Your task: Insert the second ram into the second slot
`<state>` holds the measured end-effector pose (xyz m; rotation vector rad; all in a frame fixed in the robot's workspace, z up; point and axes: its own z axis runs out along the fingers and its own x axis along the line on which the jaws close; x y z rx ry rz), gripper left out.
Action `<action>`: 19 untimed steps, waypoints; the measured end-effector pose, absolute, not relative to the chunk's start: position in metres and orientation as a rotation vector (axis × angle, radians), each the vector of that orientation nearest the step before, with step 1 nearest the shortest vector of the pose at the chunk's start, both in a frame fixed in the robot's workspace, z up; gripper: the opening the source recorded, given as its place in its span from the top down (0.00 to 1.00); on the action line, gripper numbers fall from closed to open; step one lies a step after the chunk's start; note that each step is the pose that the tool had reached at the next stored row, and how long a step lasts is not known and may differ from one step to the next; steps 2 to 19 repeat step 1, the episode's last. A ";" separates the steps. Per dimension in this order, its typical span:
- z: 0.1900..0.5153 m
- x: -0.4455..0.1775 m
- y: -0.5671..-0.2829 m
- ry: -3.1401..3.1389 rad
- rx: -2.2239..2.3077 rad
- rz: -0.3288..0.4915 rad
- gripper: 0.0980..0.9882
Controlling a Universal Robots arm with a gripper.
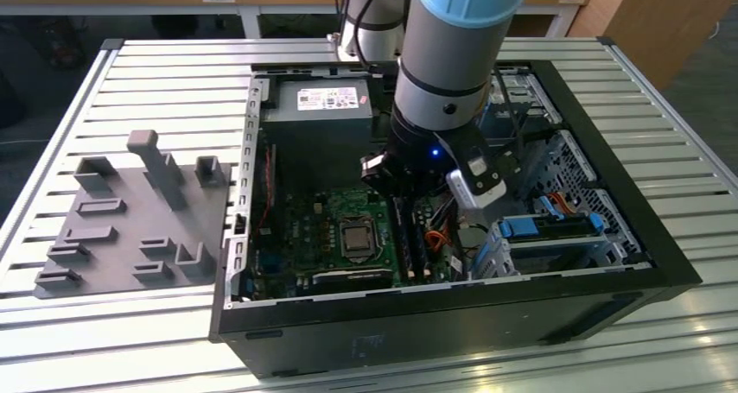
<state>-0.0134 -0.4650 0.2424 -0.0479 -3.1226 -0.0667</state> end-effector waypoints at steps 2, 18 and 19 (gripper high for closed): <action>0.242 -0.013 -0.465 -3.123 -0.048 -0.067 0.99; 0.242 -0.013 -0.465 -3.123 -0.048 -0.067 0.99; 0.242 -0.013 -0.465 -3.123 -0.048 -0.067 0.99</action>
